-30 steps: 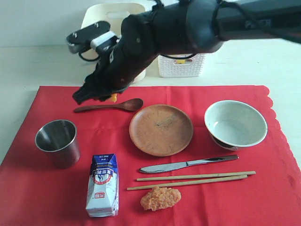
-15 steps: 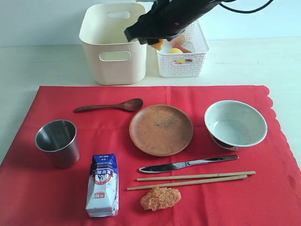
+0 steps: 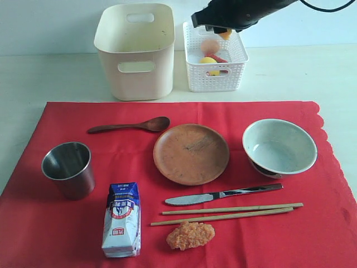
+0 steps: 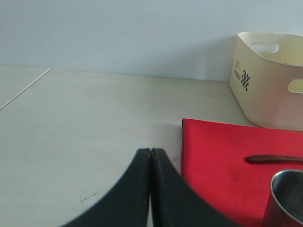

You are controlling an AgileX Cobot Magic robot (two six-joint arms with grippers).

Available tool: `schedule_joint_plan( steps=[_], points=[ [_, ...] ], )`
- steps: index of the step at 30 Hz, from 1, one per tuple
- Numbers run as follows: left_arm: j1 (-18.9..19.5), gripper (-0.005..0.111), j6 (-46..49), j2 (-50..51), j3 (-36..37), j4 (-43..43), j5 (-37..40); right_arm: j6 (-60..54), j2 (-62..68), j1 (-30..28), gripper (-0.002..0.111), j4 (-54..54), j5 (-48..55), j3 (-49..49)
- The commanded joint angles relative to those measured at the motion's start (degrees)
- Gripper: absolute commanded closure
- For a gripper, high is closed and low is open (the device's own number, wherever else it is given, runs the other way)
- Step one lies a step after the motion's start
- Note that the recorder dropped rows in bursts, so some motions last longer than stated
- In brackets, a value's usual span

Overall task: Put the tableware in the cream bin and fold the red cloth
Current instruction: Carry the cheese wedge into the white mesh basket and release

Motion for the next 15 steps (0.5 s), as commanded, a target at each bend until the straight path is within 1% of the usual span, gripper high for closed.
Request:
schedule_joint_plan(
  steps=[1, 8, 12, 15],
  points=[
    [-0.31, 0.104, -0.05, -0.31, 0.04, -0.28, 0.04, 0.07, 1.84, -1.04, 0.108, -0.27, -5.0, -0.05],
    [-0.31, 0.104, -0.05, -0.31, 0.04, -0.28, 0.04, 0.07, 7.47, -1.19, 0.108, -0.27, -14.77, -0.25],
    [-0.31, 0.104, -0.05, -0.31, 0.04, -0.28, 0.04, 1.36, 11.47, -1.7, 0.108, -0.04, -14.67, -4.36],
    [-0.31, 0.104, -0.05, -0.31, 0.04, -0.28, 0.04, 1.36, 14.44, -1.7, 0.108, -0.04, -12.12, -8.29]
  ],
)
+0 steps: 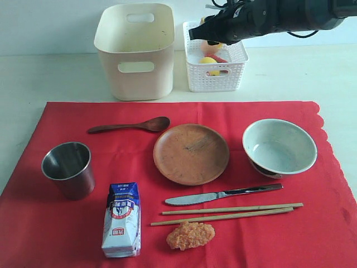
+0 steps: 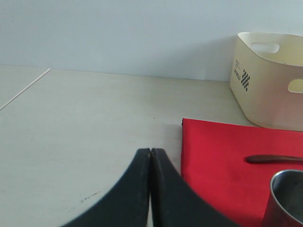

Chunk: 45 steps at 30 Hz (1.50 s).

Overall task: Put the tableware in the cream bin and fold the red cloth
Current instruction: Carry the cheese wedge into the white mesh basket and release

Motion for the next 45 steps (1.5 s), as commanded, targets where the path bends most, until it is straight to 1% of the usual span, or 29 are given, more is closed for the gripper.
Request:
schedule_joint_plan(
  steps=[1, 5, 14, 20, 28, 32, 33, 40, 42, 45],
  points=[
    [-0.31, 0.104, -0.05, -0.31, 0.04, -0.28, 0.04, 0.31, 3.3, -0.32, 0.108, -0.04, 1.81, -4.83],
    [-0.31, 0.104, -0.05, -0.31, 0.04, -0.28, 0.04, 0.56, 5.18, -0.32, 0.108, -0.04, 2.48, -6.92],
    [-0.31, 0.104, -0.05, -0.31, 0.04, -0.28, 0.04, 0.55, 5.94, -0.32, 0.107, -0.04, 2.05, -6.91],
    [-0.31, 0.104, -0.05, -0.31, 0.04, -0.28, 0.04, 0.55, 5.94, -0.32, 0.094, -0.04, 1.92, -6.91],
    [-0.31, 0.104, -0.05, -0.31, 0.04, -0.28, 0.04, 0.55, 5.94, -0.32, 0.088, -0.04, 1.45, -6.91],
    [-0.31, 0.104, -0.05, -0.31, 0.04, -0.28, 0.04, 0.55, 5.94, -0.32, 0.074, -0.04, 1.06, -6.91],
    [-0.31, 0.104, -0.05, -0.31, 0.04, -0.28, 0.04, 0.55, 5.94, -0.32, 0.068, -0.04, 1.25, -6.91],
    [-0.31, 0.104, -0.05, -0.31, 0.04, -0.28, 0.04, 0.91, 5.94, -1.29, 0.037, 0.25, 1.45, -6.91],
    [-0.31, 0.104, -0.05, -0.31, 0.04, -0.28, 0.04, 2.86, 5.81, -2.28, 0.033, 1.29, 1.22, -6.91],
    [-0.31, 0.104, -0.05, -0.31, 0.04, -0.28, 0.04, 5.15, 4.84, -3.57, 0.033, 1.29, 4.26, -6.91]
  ],
)
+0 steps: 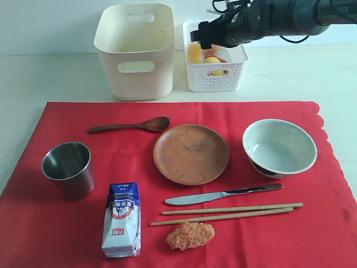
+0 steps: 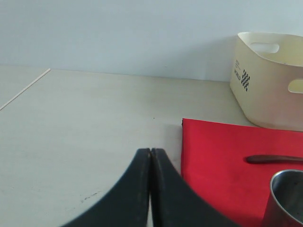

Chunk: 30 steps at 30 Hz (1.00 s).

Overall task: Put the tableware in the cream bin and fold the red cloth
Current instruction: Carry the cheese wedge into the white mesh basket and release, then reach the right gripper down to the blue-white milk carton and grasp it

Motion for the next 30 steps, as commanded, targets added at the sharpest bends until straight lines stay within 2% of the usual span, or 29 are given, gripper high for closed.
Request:
schedule_joint_plan(
  steps=[1, 8, 11, 14, 20, 24, 25, 30],
  points=[
    [-0.31, 0.104, -0.05, -0.31, 0.04, -0.28, -0.04, 2.31, -2.07, -1.94, 0.033, 0.44, 3.44, -0.45],
    [-0.31, 0.104, -0.05, -0.31, 0.04, -0.28, -0.04, 2.31, -9.23, -2.2, 0.033, 0.34, 12.51, -0.45],
    [-0.31, 0.104, -0.05, -0.31, 0.04, -0.28, -0.04, 0.61, -13.03, -2.2, 0.037, 0.21, 17.78, -0.45],
    [-0.31, 0.104, -0.05, -0.31, 0.04, -0.28, -0.04, -2.97, -16.39, -2.2, 0.05, 0.21, 23.33, -0.45],
    [-0.31, 0.104, -0.05, -0.31, 0.04, -0.28, -0.04, -3.87, -22.03, -2.07, 0.086, 2.11, 34.67, -0.1],
    [-0.31, 0.104, -0.05, -0.31, 0.04, -0.28, -0.04, -7.68, -26.95, -2.07, 0.104, 9.18, 36.33, 4.61],
    [-0.31, 0.104, -0.05, -0.31, 0.04, -0.28, -0.04, -9.57, -28.42, -1.63, 0.108, 11.54, 36.33, 6.56],
    [-1.58, 0.104, -0.06, -0.31, 0.04, -0.28, -0.04, -13.76, -34.28, 4.48, 0.108, 13.93, 36.33, 16.34]
  ],
)
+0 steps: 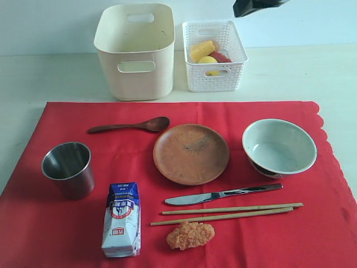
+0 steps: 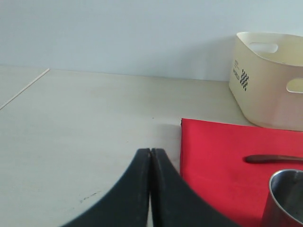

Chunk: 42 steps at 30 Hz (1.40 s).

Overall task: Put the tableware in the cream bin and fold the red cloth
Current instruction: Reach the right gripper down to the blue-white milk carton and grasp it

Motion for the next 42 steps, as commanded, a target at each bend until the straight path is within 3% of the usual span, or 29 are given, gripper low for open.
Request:
schedule_joint_plan(
  steps=[1, 12, 15, 20, 28, 32, 42],
  points=[
    [-1.66, 0.104, -0.06, -0.31, 0.04, -0.28, -0.04, -3.14, -4.99, 6.8, 0.108, 2.29, 0.31, 8.72],
    [-2.49, 0.104, -0.06, -0.31, 0.04, -0.28, -0.04, 3.1, -2.89, 27.25, 0.106, 2.06, -0.43, 18.5],
    [-2.49, 0.104, -0.06, -0.31, 0.04, -0.28, -0.04, 6.19, -0.96, 31.56, 0.095, 1.17, -1.2, 18.73],
    [-2.49, 0.104, -0.06, -0.31, 0.04, -0.28, -0.04, 12.24, 2.47, 37.18, 0.064, -1.98, -1.49, 18.73],
    [-2.49, 0.104, -0.06, -0.31, 0.04, -0.28, -0.04, 13.28, 8.08, 40.66, 0.033, -1.86, -4.92, 18.73],
    [-2.49, 0.104, -0.06, -0.31, 0.04, -0.28, -0.04, 18.58, 11.57, 40.5, 0.032, -4.41, -8.1, 18.73],
    [-2.49, 0.104, -0.06, -0.31, 0.04, -0.28, -0.04, 17.54, 16.25, 40.5, 0.035, -3.95, -13.5, 18.73]
  ],
)
